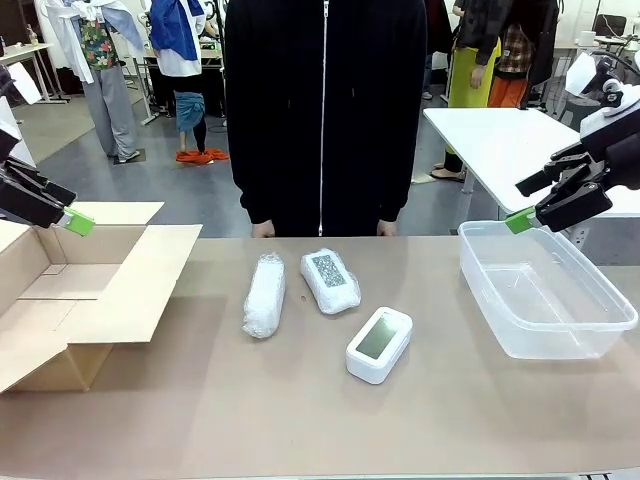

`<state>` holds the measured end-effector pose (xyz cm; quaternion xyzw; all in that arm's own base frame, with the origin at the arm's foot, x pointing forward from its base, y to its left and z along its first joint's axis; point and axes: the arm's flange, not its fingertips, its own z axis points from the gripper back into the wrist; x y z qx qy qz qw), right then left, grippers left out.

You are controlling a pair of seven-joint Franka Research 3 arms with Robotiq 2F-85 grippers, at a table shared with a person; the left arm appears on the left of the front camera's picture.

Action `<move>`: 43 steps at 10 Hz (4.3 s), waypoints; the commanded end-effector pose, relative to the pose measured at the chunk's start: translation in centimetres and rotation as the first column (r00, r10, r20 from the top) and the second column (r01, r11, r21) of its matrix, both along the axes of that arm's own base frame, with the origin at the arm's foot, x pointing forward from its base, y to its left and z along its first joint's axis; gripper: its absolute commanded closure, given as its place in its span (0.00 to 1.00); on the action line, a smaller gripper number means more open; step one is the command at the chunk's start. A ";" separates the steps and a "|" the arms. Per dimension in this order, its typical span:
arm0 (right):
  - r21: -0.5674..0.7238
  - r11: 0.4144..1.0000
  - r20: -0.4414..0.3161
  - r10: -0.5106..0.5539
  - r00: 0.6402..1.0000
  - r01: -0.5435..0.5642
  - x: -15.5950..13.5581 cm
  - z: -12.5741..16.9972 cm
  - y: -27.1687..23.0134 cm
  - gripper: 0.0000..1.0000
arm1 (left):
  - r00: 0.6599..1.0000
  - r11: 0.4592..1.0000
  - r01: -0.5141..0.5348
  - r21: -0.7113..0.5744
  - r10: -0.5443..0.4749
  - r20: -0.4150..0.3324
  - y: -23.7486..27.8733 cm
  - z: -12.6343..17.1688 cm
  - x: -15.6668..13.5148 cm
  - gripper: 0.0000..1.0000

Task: Separate and place wrapped and unwrapped clocks.
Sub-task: Pick up the Digital clock indicated by the person.

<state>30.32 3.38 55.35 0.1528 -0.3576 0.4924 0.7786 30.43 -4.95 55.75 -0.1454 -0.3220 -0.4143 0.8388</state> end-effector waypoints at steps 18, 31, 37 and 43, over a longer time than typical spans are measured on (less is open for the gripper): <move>0.003 1.000 0.004 0.004 1.000 -0.004 0.0 0.0 0.0 0.00 | 1.000 1.000 -0.002 -0.001 0.002 0.007 0.1 0.1 0.0 0.00; 0.003 1.000 0.004 0.004 1.000 -0.004 0.0 0.0 0.0 0.00 | 0.968 0.986 -0.156 0.057 0.164 -0.192 -7.8 1.8 4.9 0.00; 0.003 1.000 0.004 0.004 1.000 -0.004 0.0 0.0 0.0 0.00 | 0.747 0.835 -0.526 0.162 0.544 -0.382 -20.4 -4.3 14.8 0.00; 0.003 1.000 0.004 0.004 1.000 -0.004 0.0 0.0 0.0 0.00 | 0.693 0.833 -0.511 0.212 0.545 -0.471 -22.5 -6.8 17.5 0.00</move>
